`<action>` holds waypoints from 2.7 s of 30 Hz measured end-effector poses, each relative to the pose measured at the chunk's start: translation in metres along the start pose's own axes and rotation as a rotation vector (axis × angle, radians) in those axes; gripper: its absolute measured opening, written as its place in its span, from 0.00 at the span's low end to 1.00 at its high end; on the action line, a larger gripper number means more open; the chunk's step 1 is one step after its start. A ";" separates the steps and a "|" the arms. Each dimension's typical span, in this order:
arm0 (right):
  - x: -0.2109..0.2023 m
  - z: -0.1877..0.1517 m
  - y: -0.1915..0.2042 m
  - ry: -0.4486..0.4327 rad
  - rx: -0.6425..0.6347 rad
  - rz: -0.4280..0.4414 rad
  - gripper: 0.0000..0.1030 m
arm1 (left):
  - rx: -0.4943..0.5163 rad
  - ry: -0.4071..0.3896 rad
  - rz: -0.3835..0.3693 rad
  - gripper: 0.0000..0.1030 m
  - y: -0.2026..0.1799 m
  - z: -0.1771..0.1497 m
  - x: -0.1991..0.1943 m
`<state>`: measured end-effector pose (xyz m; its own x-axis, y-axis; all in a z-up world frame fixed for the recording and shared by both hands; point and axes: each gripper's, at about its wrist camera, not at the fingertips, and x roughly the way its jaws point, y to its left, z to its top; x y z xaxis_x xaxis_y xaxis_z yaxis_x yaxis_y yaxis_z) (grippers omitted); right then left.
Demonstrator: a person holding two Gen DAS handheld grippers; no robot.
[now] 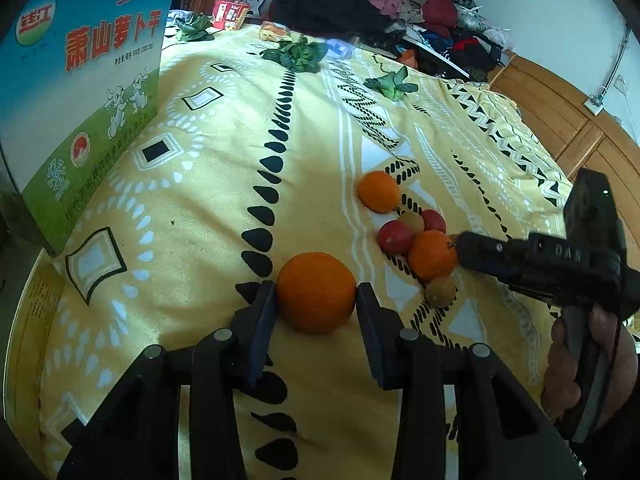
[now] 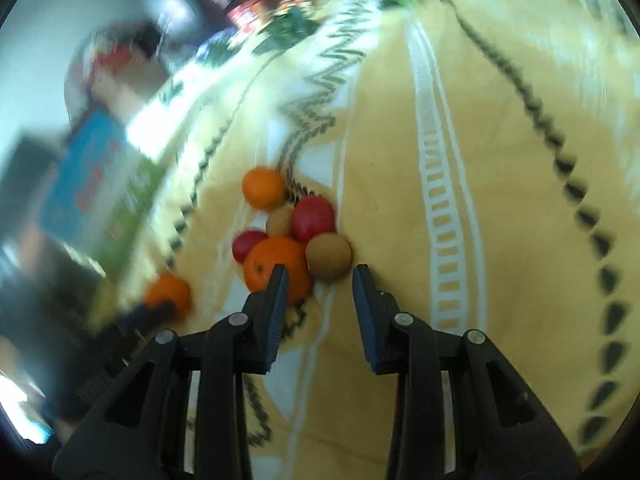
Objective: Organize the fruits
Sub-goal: 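Move the left tool to another orange while the right tool approaches the fruit cluster, then close the left tool on the large orange while the right tool grasps a brown kiwi, then carry the orange and kiwi over the steel bowl with both tools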
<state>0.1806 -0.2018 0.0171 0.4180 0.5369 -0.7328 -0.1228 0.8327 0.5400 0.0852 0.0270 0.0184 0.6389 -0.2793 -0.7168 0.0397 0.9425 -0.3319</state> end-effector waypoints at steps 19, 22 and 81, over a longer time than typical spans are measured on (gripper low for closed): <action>-0.057 -0.019 0.071 -0.173 -0.304 -0.162 0.25 | 0.027 -0.048 0.001 0.41 -0.008 0.008 -0.026; -0.076 -0.023 0.094 -0.208 -0.371 -0.183 0.25 | 0.034 -0.106 -0.002 0.41 -0.014 0.017 -0.055; 0.050 -0.216 0.536 0.104 -0.959 0.138 0.25 | -0.418 -0.398 0.477 0.40 0.306 -0.061 -0.409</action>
<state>-0.0591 0.3010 0.1807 0.2692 0.6089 -0.7462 -0.8647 0.4939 0.0911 -0.2109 0.4186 0.1728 0.7468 0.3048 -0.5911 -0.5557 0.7743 -0.3027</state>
